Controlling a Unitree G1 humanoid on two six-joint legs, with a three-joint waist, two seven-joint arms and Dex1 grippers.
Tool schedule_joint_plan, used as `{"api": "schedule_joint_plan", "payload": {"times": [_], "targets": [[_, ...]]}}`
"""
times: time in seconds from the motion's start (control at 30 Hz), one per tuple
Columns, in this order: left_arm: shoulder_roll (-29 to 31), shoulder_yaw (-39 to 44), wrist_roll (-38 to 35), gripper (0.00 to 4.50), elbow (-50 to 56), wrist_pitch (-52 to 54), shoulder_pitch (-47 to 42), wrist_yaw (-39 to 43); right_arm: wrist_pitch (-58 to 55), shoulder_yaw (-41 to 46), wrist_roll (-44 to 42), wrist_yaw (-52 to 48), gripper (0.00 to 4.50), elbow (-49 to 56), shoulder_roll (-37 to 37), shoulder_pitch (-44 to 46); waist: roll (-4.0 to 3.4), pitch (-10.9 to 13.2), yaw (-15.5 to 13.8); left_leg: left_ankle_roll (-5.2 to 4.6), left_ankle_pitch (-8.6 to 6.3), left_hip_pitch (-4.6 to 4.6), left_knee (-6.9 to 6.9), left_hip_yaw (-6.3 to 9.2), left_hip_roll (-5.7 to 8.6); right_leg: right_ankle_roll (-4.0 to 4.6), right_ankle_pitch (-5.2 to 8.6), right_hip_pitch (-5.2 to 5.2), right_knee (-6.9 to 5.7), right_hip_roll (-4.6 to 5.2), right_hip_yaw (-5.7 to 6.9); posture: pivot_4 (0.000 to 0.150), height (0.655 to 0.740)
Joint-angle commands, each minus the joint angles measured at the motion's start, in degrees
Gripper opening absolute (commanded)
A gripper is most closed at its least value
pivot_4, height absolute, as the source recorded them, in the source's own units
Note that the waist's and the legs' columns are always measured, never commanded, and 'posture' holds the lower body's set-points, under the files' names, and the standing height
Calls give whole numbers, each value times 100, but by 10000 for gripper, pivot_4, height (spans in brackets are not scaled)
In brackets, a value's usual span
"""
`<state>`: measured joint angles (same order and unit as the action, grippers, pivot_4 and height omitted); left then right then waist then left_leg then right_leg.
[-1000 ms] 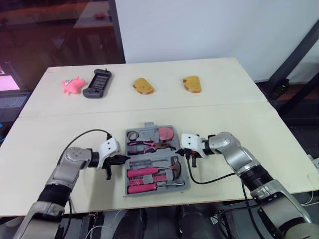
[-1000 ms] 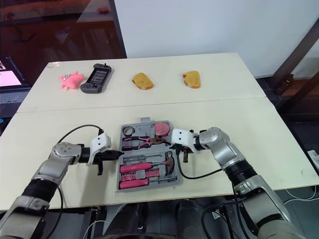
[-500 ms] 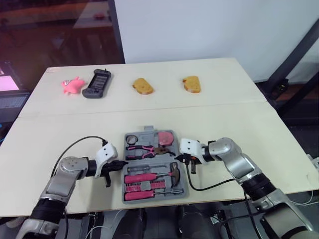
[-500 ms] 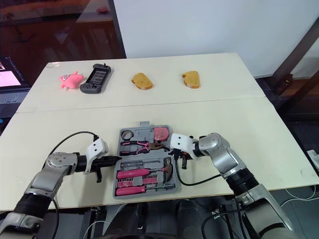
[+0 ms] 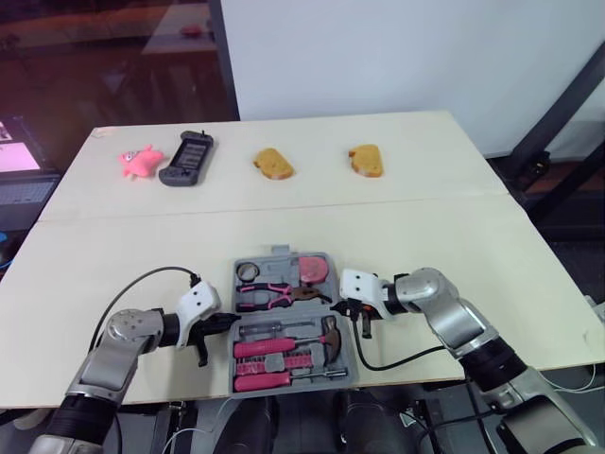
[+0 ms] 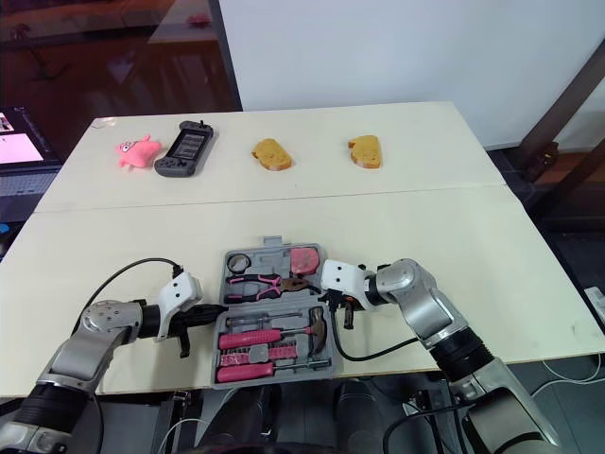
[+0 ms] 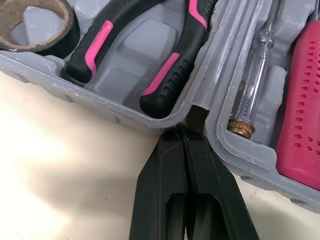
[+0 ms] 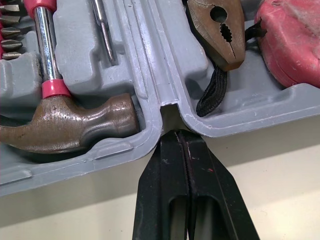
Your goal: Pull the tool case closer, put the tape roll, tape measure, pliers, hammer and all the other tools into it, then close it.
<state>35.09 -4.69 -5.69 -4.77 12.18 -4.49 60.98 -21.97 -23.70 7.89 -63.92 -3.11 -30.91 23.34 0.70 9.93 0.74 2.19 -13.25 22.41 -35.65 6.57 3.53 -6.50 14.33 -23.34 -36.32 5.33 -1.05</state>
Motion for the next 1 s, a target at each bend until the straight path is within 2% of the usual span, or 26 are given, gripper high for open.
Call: {"api": "schedule_joint_plan", "payload": {"times": [0.03, 0.77, 1.0], "targets": [[-119, -243, -92, 533, 130, 25, -27, 35, 59, -172, -205, -141, 0, 371, 144, 2, 0, 0, -2, 0, 0, 0, -1, 0, 0, 0, 0, 1, 0, 0, 0, 1500, 7400], [-163, -87, -131, 533, 115, 54, -117, -164, 29, -88, -116, -44, 0, 219, 14, -28, -2, -1, -21, 0, 0, 0, -3, 1, 2, 0, 0, 4, 1, 2, 1, 1500, 7400], [216, 688, -453, 533, 213, 7, 366, -340, 255, 68, 38, -101, 0, 99, -542, -51, -2, -1, -1, 0, 0, 0, -1, 2, 1, 0, 0, 2, 3, 3, 1, 1500, 7400]]}}
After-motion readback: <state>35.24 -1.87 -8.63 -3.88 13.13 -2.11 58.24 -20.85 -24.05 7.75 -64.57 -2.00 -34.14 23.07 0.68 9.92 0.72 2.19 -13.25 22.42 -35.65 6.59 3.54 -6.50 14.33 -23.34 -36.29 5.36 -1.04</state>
